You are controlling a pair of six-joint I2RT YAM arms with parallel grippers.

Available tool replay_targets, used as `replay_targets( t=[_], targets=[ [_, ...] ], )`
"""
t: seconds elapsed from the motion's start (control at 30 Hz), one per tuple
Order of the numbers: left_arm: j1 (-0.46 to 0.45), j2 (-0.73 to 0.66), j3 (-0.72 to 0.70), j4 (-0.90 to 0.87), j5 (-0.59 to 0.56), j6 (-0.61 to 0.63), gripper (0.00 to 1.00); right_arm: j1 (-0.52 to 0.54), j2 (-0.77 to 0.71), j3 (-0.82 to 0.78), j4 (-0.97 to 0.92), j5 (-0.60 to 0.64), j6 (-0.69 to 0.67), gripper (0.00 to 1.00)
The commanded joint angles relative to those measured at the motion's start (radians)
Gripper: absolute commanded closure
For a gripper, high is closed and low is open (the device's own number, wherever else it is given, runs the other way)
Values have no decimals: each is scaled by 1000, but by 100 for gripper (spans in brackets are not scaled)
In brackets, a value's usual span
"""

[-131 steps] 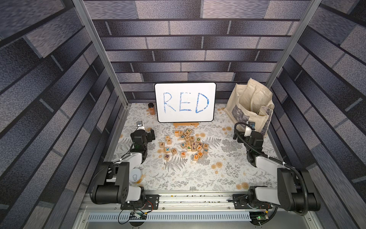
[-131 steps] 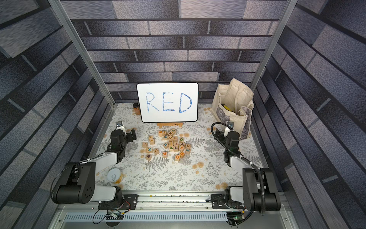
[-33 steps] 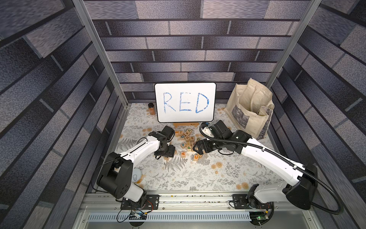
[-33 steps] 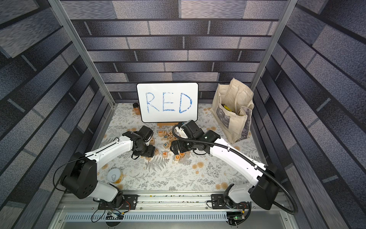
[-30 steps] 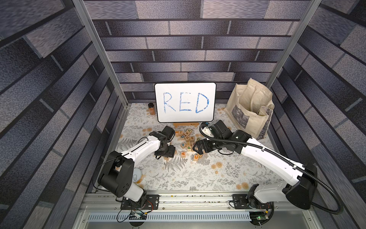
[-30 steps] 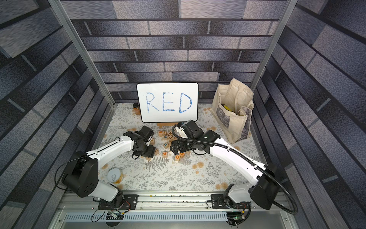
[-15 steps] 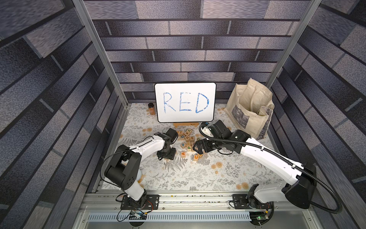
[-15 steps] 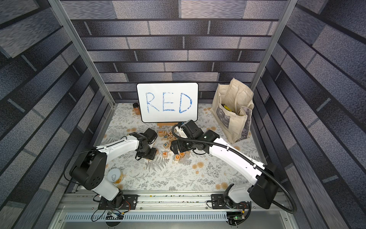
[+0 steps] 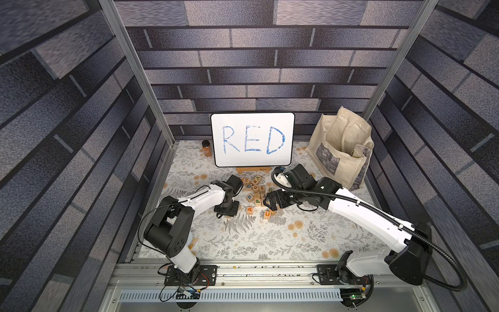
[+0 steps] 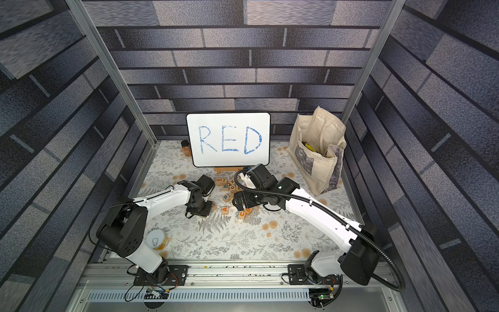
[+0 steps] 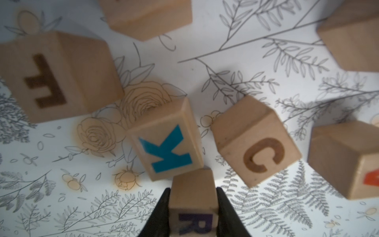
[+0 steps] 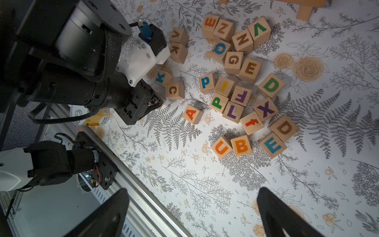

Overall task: Assemble the uppercase word "red" with letter blocks
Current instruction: Pick up the letter block from the center of the board, then place the letter block at the center of the board.

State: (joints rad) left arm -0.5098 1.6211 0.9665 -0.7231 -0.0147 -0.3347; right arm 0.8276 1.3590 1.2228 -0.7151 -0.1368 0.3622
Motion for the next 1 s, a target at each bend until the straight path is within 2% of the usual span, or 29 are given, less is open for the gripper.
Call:
replay_targets(
  t=[0.0, 0.17, 0.37, 0.6, 0.73, 0.97],
  targets=[
    [-11, -61, -8, -42, -13, -149, 67, 9, -29, -14, -19, -19, -26, 0],
    [-43, -97, -2, -83, -34, -301, 67, 10, -37, -27, 0, -117, -59, 0],
    [-55, -141, -12, -135, -54, -473, 68, 21, -62, -81, 32, -149, -73, 0],
    [-42, -217, -66, -147, -24, -716, 69, 68, -121, -165, 58, -90, -86, 0],
    [-44, -247, -115, -132, 12, -882, 69, 120, -171, -221, 68, 4, -82, 0],
    [-76, -263, -144, -143, 13, -1134, 71, 199, -228, -280, 107, 118, -52, 0]
  ],
)
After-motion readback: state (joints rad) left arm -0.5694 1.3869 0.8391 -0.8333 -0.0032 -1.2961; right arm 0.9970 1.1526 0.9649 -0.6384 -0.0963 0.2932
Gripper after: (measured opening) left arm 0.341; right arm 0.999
